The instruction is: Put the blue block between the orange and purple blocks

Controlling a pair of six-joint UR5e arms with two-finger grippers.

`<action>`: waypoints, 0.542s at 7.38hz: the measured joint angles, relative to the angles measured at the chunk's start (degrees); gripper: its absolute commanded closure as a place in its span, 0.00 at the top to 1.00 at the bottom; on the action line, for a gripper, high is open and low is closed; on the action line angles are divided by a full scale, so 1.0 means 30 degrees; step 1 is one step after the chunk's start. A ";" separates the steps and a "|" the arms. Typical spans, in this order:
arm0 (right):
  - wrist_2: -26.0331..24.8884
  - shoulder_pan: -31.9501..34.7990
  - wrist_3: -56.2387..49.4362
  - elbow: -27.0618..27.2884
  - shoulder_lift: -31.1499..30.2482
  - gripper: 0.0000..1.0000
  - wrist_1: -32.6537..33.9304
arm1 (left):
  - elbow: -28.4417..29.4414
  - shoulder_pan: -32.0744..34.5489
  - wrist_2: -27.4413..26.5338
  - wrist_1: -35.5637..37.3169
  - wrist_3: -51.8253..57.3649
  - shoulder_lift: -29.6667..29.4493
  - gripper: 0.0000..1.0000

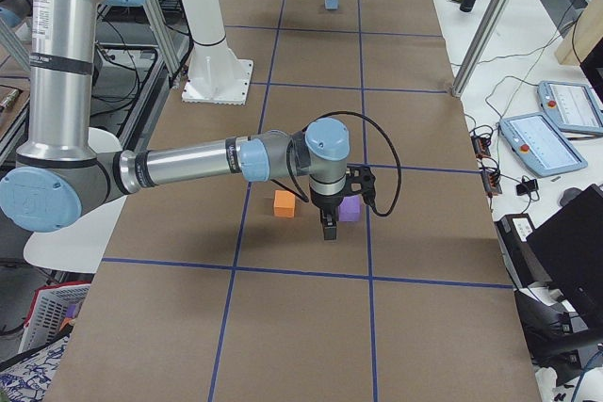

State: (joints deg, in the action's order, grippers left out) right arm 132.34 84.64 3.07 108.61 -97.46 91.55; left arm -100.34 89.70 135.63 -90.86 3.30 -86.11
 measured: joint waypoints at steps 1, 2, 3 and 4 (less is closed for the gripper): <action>-0.0012 -0.0211 0.0001 -0.0015 0.0104 1.00 -0.0004 | 0.0434 -0.0121 0.0051 -0.0294 -0.0298 -0.0590 1.00; -0.0019 -0.0372 0.0048 -0.0026 0.0243 1.00 0.0002 | 0.1086 -0.0277 0.0160 -0.0494 -0.0765 -0.1390 1.00; -0.0021 -0.0459 0.0198 -0.0020 0.0329 1.00 0.0000 | 0.1591 -0.0411 0.0261 -0.0788 -0.1033 -0.1872 1.00; -0.0022 -0.0505 0.0344 -0.0015 0.0361 1.00 -0.0010 | 0.1928 -0.1003 0.0358 -0.1466 -0.1260 -0.2071 1.00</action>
State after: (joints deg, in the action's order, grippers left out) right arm 132.28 83.13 4.10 108.57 -96.38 91.52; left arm -94.55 86.69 136.70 -95.26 -0.48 -92.32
